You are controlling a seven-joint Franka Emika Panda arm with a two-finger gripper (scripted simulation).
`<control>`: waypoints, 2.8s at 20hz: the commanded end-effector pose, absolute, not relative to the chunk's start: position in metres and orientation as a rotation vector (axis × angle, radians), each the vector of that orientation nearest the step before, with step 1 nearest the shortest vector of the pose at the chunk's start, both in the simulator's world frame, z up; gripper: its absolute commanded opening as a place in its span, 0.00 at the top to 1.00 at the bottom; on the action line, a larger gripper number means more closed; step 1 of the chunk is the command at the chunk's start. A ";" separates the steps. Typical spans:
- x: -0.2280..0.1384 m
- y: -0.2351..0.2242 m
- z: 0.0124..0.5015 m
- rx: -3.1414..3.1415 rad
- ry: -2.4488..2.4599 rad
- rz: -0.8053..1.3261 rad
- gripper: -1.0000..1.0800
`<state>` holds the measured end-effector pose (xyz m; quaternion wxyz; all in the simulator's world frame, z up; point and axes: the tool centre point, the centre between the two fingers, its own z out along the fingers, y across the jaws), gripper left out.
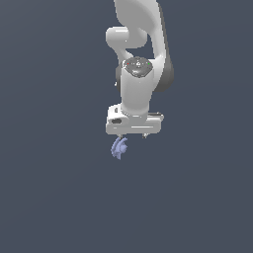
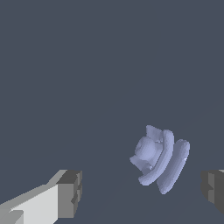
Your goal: Pick up the object and move it to a goal position.
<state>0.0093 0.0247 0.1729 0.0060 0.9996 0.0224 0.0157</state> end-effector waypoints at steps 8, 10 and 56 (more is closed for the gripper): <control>0.014 0.036 0.180 3.131 0.145 0.078 0.04; 0.014 0.039 0.182 3.130 0.165 0.085 0.04; -0.011 -0.033 0.078 3.066 -0.686 0.000 0.04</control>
